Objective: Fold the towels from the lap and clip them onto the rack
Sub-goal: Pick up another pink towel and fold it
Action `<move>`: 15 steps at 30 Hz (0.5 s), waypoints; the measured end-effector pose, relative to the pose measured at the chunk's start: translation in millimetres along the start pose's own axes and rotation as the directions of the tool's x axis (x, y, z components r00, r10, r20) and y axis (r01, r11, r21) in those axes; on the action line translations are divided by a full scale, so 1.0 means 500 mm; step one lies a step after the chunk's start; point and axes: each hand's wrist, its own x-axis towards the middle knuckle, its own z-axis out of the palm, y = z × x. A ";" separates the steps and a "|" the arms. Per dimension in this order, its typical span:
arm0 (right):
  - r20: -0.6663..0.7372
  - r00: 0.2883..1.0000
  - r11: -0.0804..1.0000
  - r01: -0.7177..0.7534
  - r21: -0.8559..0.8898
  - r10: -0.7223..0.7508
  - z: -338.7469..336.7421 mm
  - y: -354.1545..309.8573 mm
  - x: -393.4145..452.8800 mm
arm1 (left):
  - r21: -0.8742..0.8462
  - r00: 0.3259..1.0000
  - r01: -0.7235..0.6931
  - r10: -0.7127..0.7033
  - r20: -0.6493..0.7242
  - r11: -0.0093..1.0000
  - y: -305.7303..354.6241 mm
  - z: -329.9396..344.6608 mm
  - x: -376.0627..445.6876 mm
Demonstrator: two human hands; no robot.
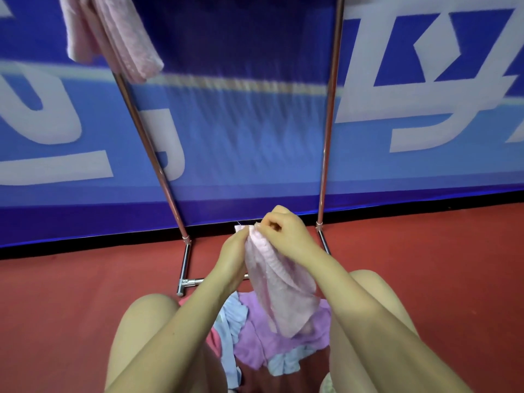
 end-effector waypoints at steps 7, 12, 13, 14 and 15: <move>0.001 1.000 0.999 -0.017 0.046 0.017 0.020 0.000 0.004 | -0.103 0.997 0.018 -0.026 -0.075 0.994 0.016 -0.004 -0.005; 0.055 0.991 0.941 -0.132 0.311 0.121 0.007 -0.026 -0.002 | -0.164 0.996 -0.086 0.080 -0.039 0.983 0.016 -0.006 -0.003; 0.058 0.991 0.931 -0.131 0.340 0.118 0.003 -0.031 -0.004 | -0.164 0.994 -0.104 0.098 -0.042 0.981 0.018 -0.005 -0.004; 0.065 0.991 0.921 -0.130 0.368 0.114 -0.002 -0.036 -0.007 | -0.160 0.994 -0.110 0.105 -0.045 0.981 0.020 -0.004 -0.005; 0.079 0.991 0.907 -0.132 0.401 0.109 -0.007 -0.041 -0.010 | -0.153 0.992 -0.125 0.121 -0.033 0.980 0.021 -0.002 -0.006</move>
